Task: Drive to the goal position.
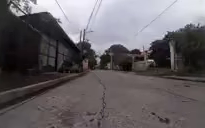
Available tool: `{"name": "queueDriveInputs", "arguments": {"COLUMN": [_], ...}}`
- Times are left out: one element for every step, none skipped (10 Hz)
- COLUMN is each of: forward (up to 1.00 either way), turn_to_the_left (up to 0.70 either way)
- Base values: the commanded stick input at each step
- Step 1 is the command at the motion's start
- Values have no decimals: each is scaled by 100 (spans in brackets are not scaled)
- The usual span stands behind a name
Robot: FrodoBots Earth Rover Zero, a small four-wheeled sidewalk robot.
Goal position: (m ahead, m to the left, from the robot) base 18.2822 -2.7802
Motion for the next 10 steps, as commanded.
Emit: {"name": "queueDriveInputs", "arguments": {"forward": [70,70,70,70,70,70,70,70,70,70], "turn_to_the_left": [0,0,0,0,0,0,0,0,0,0]}}
